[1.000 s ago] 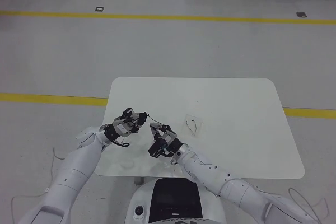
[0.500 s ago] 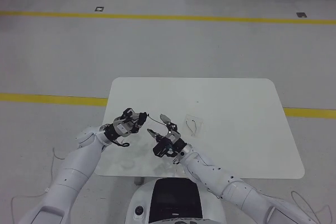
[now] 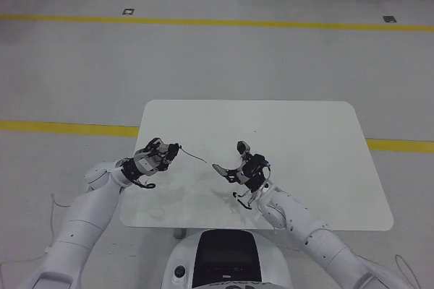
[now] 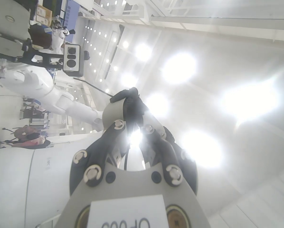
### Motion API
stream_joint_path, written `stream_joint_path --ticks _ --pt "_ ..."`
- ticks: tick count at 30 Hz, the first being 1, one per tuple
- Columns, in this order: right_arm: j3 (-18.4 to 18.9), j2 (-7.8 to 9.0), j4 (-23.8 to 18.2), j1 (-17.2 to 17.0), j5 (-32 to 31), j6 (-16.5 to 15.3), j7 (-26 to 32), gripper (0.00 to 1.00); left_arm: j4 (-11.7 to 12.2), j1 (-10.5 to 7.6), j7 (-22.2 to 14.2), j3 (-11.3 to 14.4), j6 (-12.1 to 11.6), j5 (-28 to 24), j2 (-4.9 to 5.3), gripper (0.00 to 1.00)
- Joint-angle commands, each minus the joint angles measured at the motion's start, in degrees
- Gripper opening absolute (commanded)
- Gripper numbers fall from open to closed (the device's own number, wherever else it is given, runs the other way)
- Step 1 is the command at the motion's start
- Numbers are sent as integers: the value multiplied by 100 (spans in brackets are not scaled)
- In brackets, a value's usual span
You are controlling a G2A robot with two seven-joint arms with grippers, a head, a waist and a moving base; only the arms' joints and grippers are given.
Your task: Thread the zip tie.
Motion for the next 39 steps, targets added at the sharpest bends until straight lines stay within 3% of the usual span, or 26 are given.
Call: stream_joint_path --ticks 1,7,11,13,15,22,39 --pt "-10 -2 3 3 -14 102 1 100 -25 6 0 -10 -61 39 17 0" --pt "-10 -2 3 3 -14 102 1 100 -25 6 0 -10 -61 39 17 0" --pt "81 7 -84 -71 101 17 71 100 -289 25 78 28 26 81 29 0" --pt "241 41 -108 -145 268 -229 -50 100 -447 52 0 21 265 -75 48 0" --pt "362 79 -196 -236 372 -266 -190 100 -609 69 0 18 414 -97 79 0" --pt "611 318 -582 -539 767 -266 -468 100 -939 148 0 67 475 21 146 0" --pt "630 333 -592 -548 792 -266 -480 100 -915 147 21 87 473 112 156 0"
